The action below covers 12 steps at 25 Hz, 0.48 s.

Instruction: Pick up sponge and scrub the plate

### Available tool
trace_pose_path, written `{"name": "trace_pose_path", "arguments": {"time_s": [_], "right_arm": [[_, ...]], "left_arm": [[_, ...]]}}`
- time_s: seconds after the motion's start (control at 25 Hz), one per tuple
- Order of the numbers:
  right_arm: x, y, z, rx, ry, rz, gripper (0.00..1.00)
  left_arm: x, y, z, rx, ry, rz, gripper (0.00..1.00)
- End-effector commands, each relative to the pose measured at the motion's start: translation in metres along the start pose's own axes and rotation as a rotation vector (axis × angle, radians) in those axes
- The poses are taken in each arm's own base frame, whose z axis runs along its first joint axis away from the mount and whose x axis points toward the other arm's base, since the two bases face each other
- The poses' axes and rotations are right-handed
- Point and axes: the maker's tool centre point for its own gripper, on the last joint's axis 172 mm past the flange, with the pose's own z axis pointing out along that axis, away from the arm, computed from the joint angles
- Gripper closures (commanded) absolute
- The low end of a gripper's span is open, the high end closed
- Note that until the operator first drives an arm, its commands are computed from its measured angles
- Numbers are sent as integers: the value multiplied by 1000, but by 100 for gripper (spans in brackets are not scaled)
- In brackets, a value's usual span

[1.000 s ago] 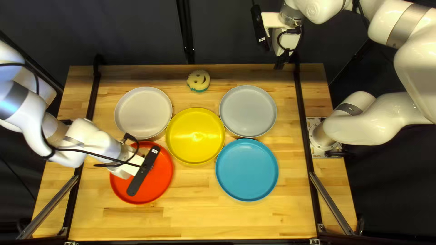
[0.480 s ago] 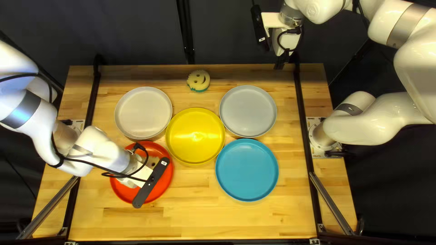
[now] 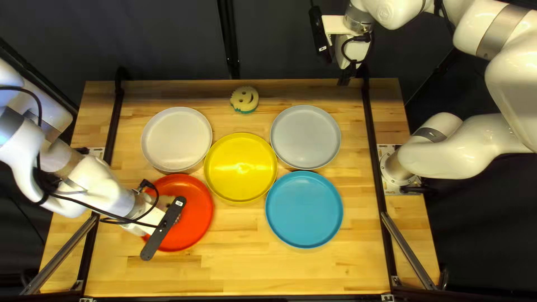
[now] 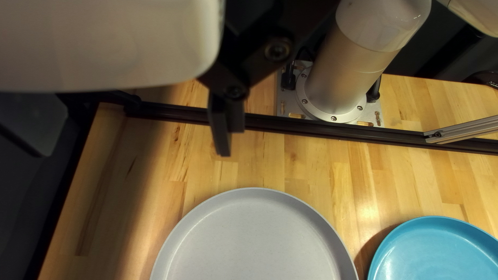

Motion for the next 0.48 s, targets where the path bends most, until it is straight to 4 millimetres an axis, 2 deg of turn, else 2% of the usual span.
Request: {"name": "trace_pose_path", "arguments": {"time_s": [0.04,0.2,0.36,0.48], "right_arm": [[0,0,0,0,0,0,0],[0,0,0,0,0,0,0],[0,0,0,0,0,0,0],[0,0,0,0,0,0,0]], "left_arm": [[23,-10,2,2,15,12,100],[53,-24,9,7,26,46,100],[78,-29,5,16,40,75,100],[83,-27,4,23,46,90,100]]}}
